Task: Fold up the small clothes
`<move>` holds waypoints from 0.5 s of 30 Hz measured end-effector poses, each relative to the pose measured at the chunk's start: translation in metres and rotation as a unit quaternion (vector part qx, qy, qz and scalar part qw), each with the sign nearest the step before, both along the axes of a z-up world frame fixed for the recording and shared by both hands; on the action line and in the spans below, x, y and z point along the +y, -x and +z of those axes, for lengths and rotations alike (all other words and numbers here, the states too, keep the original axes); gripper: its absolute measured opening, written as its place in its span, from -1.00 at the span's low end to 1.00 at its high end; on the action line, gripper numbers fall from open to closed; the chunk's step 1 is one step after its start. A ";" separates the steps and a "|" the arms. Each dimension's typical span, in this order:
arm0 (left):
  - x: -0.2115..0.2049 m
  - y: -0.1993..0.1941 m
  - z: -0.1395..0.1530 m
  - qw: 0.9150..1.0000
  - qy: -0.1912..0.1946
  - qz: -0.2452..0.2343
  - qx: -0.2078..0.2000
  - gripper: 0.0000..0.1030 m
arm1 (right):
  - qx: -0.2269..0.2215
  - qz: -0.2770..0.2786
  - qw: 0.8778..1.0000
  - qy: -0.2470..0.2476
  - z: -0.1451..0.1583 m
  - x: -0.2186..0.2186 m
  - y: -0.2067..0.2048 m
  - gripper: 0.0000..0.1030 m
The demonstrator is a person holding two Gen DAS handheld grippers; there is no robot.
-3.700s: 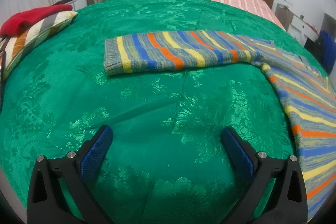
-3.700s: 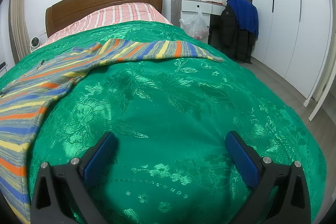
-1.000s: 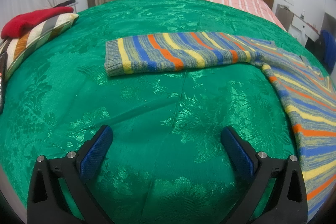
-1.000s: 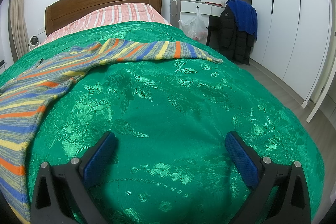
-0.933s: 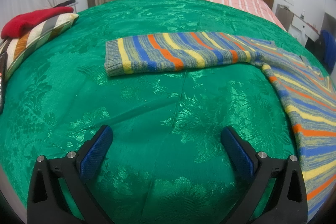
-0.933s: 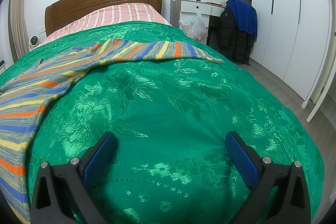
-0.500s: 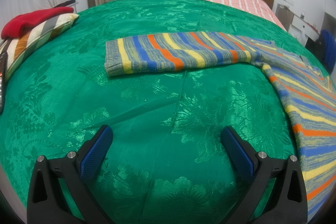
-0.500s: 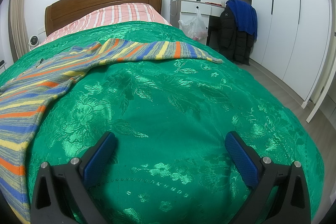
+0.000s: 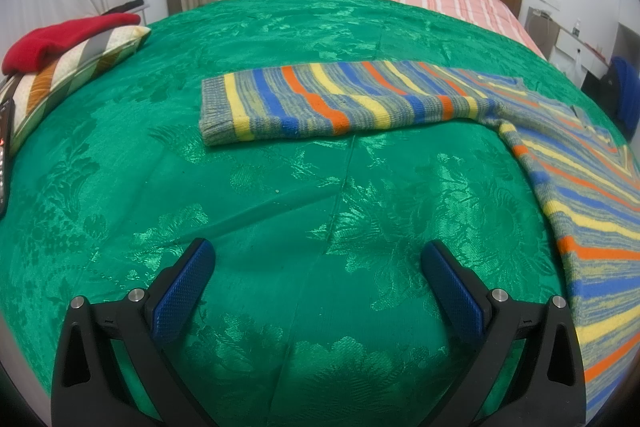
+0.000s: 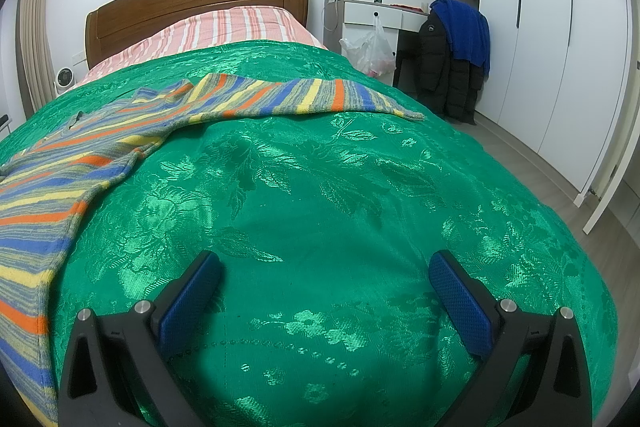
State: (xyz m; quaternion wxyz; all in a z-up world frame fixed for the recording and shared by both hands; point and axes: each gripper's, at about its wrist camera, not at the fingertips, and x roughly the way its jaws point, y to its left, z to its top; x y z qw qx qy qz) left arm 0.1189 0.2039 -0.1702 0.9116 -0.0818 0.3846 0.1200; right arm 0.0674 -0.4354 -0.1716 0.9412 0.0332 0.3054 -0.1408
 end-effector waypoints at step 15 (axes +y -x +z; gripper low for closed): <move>0.000 0.000 0.000 1.000 0.000 0.000 0.000 0.99 | 0.000 0.000 1.000 0.001 0.000 0.000 0.000 1.00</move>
